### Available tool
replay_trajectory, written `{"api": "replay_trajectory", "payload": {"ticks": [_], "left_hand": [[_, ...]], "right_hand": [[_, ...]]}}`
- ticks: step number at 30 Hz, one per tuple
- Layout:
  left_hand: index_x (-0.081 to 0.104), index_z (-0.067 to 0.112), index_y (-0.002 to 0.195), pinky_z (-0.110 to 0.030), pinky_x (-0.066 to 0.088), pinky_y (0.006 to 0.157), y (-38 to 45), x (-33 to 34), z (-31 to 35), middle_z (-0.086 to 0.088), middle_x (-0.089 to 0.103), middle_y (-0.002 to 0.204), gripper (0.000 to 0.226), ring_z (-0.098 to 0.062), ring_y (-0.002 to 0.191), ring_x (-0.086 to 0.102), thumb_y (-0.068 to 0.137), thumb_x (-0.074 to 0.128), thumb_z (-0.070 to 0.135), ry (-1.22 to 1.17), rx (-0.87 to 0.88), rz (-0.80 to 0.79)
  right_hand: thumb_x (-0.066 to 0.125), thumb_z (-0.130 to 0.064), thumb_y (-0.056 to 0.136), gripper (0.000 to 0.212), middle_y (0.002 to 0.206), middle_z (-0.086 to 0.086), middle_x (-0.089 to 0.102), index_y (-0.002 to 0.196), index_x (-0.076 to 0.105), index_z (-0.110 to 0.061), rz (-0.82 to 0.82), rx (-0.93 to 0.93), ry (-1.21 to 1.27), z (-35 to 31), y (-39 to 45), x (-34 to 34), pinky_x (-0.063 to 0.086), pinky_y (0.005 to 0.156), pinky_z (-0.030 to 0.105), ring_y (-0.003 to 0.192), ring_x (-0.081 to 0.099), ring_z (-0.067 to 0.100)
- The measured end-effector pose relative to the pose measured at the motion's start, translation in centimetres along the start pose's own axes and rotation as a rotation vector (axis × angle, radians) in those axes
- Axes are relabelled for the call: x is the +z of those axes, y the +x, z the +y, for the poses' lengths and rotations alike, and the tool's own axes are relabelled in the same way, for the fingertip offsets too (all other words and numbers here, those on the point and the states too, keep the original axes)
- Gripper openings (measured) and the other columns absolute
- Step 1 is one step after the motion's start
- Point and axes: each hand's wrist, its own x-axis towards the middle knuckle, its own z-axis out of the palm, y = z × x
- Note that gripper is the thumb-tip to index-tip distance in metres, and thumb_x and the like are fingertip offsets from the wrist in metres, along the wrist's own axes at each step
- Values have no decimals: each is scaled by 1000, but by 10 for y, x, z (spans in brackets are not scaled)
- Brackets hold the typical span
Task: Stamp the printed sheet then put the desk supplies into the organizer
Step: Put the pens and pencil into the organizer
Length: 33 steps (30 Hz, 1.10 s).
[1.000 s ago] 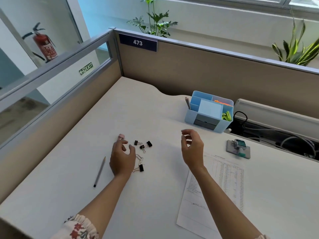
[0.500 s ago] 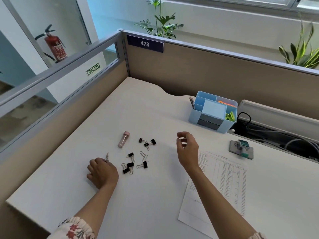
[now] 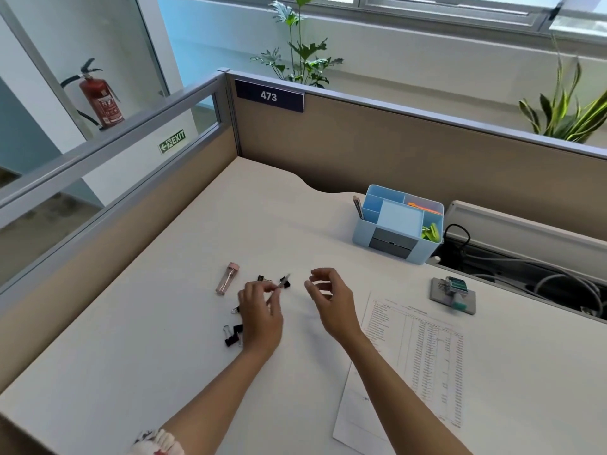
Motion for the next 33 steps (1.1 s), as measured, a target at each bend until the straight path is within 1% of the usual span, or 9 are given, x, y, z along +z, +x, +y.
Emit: {"api": "replay_trajectory", "payload": {"ticks": [3, 9, 14, 17, 19, 22, 25, 30, 33], "left_hand": [[58, 16, 98, -26, 42, 83, -9, 20, 21, 12, 50, 98, 4, -10, 100, 41, 94, 60, 15, -40, 70, -119], [56, 18, 100, -24, 40, 86, -8, 37, 32, 15, 48, 99, 6, -1, 99, 41, 95, 60, 17, -62, 76, -145], [49, 18, 124, -26, 38, 102, -2, 38, 22, 10, 46, 124, 32, -8, 121, 44, 96, 54, 35, 32, 171, -294], [33, 20, 146, -28, 11, 120, -6, 37, -3, 7, 25, 156, 58, -13, 148, 13, 97, 44, 49, 267, 199, -536], [19, 24, 154, -28, -9, 121, -11, 34, -17, 9, 6, 163, 67, -10, 150, -12, 98, 35, 56, 423, 290, -664], [14, 28, 156, -34, -14, 119, -13, 32, -24, 11, -3, 163, 73, -9, 147, -23, 95, 28, 66, 526, 378, -732], [16, 28, 155, -35, -17, 119, -9, 33, -22, 12, -2, 163, 75, -9, 146, -25, 93, 28, 69, 544, 392, -751], [12, 31, 155, -37, -19, 118, -4, 28, -18, 14, -4, 163, 77, -12, 146, -27, 91, 27, 71, 587, 368, -803], [12, 32, 155, -40, -18, 118, -5, 28, -17, 14, -3, 163, 78, -12, 146, -27, 90, 25, 73, 588, 350, -805]], "right_hand": [[62, -22, 95, 10, 97, -7, 67, 104, 62, -17, -15, -9, 26, 1, 2, 1, 59, 73, 28, 87, 66, 11], [65, -16, 93, 8, 92, -5, 67, 100, 61, -15, -2, -34, 15, 1, 6, -12, 60, 73, 32, 83, 67, 14], [66, -16, 92, 7, 89, -6, 68, 99, 61, -16, 167, -180, -105, -9, 32, -42, 56, 73, 21, 81, 66, 10], [65, -19, 93, 7, 89, -3, 68, 98, 61, -15, 377, -254, -144, -25, 59, -70, 54, 73, 16, 81, 66, 8], [62, -21, 95, 10, 92, 0, 68, 98, 61, -12, 524, -288, -136, -35, 77, -88, 53, 75, 14, 83, 66, 10], [59, -21, 97, 14, 97, 4, 68, 100, 62, -8, 640, -337, -175, -45, 101, -105, 49, 76, 7, 89, 65, 12], [59, -20, 97, 11, 99, 2, 69, 101, 62, -10, 606, -343, -259, -45, 119, -109, 48, 75, 5, 90, 64, 12], [61, -18, 96, 11, 107, 3, 68, 105, 61, -11, 497, -286, -392, -35, 134, -104, 57, 74, 24, 90, 65, 13], [62, -17, 95, 16, 113, 3, 67, 110, 61, -12, 485, -254, -403, -33, 136, -102, 55, 73, 21, 91, 65, 13]]}}
